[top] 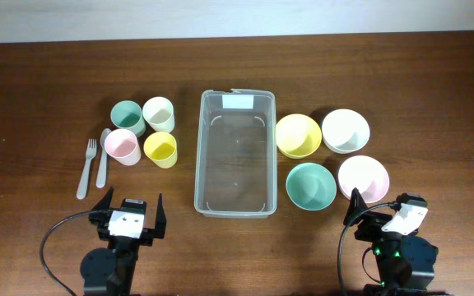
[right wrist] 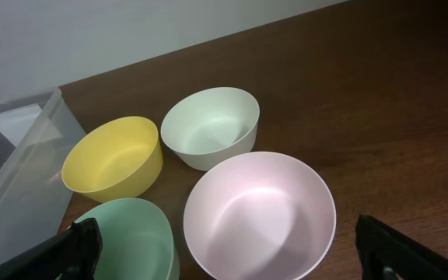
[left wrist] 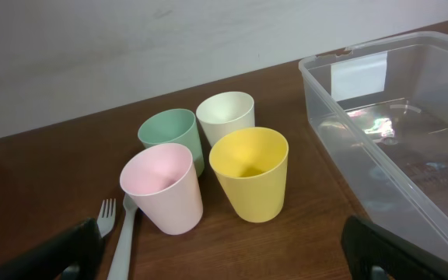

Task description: Pack container

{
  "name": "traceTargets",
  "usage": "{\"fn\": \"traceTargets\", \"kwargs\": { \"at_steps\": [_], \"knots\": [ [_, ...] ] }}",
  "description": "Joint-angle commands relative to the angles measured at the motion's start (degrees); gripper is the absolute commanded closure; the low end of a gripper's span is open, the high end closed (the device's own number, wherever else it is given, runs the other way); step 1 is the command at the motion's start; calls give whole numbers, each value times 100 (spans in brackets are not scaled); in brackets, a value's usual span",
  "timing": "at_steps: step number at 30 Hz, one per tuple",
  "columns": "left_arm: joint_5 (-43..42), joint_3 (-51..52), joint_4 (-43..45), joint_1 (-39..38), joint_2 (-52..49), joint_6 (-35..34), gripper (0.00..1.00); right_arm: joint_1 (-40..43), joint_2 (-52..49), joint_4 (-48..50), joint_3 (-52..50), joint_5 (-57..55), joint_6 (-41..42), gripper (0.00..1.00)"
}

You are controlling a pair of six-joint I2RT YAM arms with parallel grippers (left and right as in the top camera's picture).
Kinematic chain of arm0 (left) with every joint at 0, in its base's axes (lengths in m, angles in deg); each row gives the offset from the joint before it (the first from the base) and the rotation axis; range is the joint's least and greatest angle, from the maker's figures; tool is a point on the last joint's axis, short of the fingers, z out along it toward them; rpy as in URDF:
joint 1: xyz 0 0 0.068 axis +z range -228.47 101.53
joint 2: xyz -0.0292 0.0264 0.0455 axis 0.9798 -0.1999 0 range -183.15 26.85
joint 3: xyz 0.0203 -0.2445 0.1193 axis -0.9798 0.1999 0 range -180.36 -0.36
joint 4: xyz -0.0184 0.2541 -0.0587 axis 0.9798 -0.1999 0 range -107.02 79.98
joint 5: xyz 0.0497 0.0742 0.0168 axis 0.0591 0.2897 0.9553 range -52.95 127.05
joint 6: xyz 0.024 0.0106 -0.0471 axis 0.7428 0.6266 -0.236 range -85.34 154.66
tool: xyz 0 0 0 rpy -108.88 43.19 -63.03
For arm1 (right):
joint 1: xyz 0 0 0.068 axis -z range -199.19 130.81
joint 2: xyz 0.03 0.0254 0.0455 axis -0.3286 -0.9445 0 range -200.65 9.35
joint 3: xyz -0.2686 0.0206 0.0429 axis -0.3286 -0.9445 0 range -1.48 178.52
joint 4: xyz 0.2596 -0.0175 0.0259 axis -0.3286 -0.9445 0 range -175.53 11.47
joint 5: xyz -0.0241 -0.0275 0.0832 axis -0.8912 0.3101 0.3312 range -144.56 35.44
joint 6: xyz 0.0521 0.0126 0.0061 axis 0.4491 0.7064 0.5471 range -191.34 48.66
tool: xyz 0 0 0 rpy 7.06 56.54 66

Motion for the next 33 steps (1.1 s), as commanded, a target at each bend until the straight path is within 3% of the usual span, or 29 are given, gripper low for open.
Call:
{"fn": "traceTargets", "kwargs": {
  "at_steps": [1,13,18,24,29,33],
  "knots": [
    [-87,55,33,-11,52,48,0,-4,50,13,-42,-50,-57,1],
    [-87,55,33,-11,52,50,0,-4,50,28,-42,-7,-11,1],
    [-87,55,33,-11,52,50,0,-4,50,-4,-42,1902,313,1],
    [-87,55,33,-11,52,50,0,-4,50,162,0,2079,726,1],
    [-87,55,33,-11,52,48,0,-4,-72,199,855,1954,678,1],
    [-87,55,33,-11,52,48,0,-4,-833,-258,2004,1303,671,1]
  ]
}}
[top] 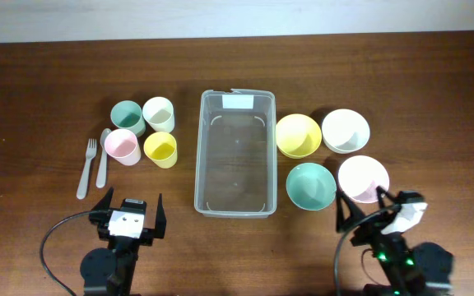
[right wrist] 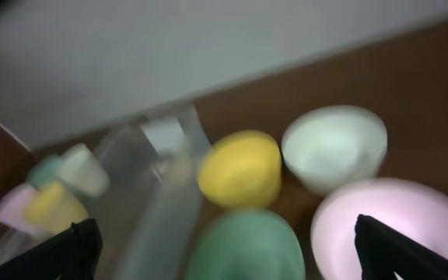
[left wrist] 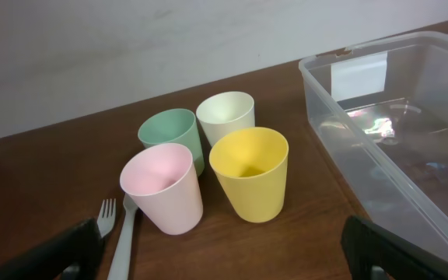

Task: Pack container
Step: 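Move the right gripper to the pink bowl and grasp its rim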

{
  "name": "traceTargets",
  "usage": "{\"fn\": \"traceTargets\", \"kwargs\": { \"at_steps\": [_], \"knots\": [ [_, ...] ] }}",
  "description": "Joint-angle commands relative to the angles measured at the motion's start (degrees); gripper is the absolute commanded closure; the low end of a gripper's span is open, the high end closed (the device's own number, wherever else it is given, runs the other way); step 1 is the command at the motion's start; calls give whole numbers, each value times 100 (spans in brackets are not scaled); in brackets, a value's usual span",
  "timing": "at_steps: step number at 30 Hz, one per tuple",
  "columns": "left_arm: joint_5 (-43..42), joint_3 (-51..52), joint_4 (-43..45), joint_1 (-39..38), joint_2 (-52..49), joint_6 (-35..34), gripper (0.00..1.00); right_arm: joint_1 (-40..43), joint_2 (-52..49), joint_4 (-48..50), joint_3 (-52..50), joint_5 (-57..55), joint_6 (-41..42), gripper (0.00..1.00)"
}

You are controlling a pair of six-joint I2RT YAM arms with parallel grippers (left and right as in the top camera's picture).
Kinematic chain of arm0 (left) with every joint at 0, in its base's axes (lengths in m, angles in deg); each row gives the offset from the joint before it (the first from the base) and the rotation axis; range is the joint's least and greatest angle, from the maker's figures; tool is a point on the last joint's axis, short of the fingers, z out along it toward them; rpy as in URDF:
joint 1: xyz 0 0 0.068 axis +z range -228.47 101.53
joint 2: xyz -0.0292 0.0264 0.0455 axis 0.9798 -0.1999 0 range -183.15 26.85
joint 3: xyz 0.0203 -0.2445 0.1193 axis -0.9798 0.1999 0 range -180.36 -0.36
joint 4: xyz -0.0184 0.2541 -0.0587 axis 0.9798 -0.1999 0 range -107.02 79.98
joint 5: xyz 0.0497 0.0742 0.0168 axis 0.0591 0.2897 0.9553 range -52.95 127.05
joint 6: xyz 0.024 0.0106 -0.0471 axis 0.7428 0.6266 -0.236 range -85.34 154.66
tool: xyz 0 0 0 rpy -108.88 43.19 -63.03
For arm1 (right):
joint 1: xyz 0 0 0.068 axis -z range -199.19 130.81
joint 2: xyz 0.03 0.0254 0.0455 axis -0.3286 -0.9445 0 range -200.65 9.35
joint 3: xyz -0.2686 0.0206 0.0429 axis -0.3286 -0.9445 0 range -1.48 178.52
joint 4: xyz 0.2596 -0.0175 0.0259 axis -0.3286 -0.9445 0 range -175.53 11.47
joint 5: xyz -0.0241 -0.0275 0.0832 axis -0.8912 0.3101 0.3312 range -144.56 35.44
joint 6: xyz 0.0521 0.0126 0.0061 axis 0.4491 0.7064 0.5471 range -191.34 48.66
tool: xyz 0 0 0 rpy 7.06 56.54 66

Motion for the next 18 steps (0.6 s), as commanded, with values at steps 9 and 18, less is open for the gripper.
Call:
{"fn": "traceTargets", "kwargs": {
  "at_steps": [9,18],
  "knots": [
    [-85,55,33,-11,52,50,0,7,-4367,-2485,4288,-1316,-404,1],
    [-85,55,33,-11,52,48,0,748,-7418,-4041,5982,-1893,-402,1]
  ]
}}
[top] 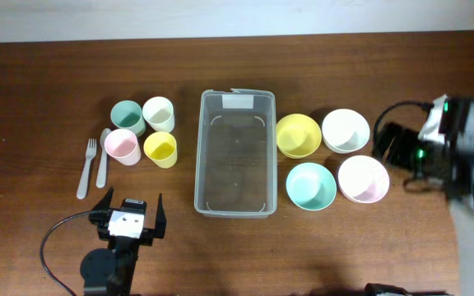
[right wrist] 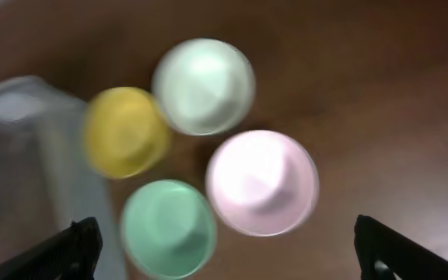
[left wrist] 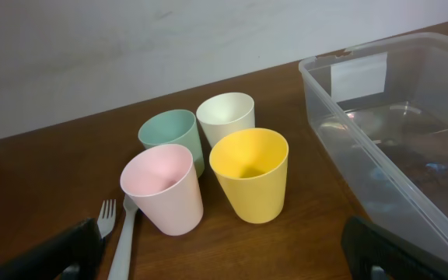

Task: Pack container
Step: 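Move the right gripper to the pink bowl and grasp its rim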

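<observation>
The clear plastic container stands empty mid-table. Left of it are green, white, pink and yellow cups, plus a fork and a spoon. To its right are yellow, white, green and pink bowls. My left gripper rests open at the front edge, facing the cups. My right gripper is open and empty, raised over the bowls and looking down on the pink bowl and green bowl.
My right arm reaches in from the table's right side, beside the white and pink bowls. A cable loops by the left arm's base at the front edge. Bare brown wood lies behind and in front of the container.
My right arm has left the front edge and now hangs high at the table's right side, its camera looking straight down on the bowls. The left arm and all objects are unmoved.
Both arms sat at the front edge with open grippers, the right one facing the bowls from low down. Then the right wrist view was blurred and showed the container and cups too. Now the right arm is raised beside the bowls. Nothing has been picked up.
</observation>
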{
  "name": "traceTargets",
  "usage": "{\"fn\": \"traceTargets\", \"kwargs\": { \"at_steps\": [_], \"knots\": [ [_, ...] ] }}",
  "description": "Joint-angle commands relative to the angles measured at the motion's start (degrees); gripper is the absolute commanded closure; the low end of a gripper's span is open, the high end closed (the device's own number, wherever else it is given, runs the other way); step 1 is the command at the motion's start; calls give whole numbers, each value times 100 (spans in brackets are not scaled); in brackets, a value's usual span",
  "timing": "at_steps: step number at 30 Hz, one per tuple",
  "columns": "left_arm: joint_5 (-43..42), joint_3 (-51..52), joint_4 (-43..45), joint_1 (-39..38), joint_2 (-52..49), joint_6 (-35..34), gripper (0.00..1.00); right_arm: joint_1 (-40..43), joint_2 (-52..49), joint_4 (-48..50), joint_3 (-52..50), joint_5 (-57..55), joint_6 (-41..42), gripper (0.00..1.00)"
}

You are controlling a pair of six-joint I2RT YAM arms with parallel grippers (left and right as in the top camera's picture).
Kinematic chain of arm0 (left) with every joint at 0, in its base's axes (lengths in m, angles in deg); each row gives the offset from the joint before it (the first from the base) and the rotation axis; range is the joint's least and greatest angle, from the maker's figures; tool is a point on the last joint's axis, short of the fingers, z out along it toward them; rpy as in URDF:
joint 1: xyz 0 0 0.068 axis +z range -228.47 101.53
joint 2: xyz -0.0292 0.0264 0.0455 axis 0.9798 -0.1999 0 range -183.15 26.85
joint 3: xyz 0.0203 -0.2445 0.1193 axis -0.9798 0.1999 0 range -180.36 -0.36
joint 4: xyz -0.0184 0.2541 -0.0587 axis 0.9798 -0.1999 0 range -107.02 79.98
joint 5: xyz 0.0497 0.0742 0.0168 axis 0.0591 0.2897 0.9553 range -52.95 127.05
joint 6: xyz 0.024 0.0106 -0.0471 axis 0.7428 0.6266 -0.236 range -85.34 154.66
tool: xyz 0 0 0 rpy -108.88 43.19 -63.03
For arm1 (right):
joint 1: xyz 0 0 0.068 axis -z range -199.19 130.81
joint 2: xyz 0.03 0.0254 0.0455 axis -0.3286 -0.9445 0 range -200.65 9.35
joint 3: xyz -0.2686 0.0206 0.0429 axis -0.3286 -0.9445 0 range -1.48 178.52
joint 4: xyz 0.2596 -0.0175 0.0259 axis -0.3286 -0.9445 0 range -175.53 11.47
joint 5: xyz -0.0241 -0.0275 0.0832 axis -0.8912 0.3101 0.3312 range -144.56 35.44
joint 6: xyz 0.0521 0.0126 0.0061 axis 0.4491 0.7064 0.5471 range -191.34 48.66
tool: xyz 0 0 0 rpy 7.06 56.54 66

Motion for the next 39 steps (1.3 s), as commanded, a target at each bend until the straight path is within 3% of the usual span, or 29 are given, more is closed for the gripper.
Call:
{"fn": "traceTargets", "kwargs": {
  "at_steps": [1,9,20,24,31,34,37,39],
  "knots": [
    [-85,48,22,-11,37,50,0,490,-815,-111,177,-299,-70,1],
    [-85,48,22,-11,37,50,0,1453,-2203,-234,0,535,-376,1],
    [-85,48,22,-11,37,48,0,1346,-2402,809,-1495,970,-671,10],
    [-85,48,22,-11,37,48,0,1338,-2402,1325,-1939,1060,-649,32],
    [-85,48,22,-11,37,48,0,1340,-2402,1631,-2129,1051,-579,40],
    [-85,48,22,-11,37,50,0,1340,-2402,1897,-2299,1034,-452,50],
    [-85,48,22,-11,37,50,0,1346,-2402,2205,-2500,1029,-321,67],
    [-85,48,22,-13,37,48,0,1344,-2402,2326,-2575,1029,-299,86]
  ]
}}
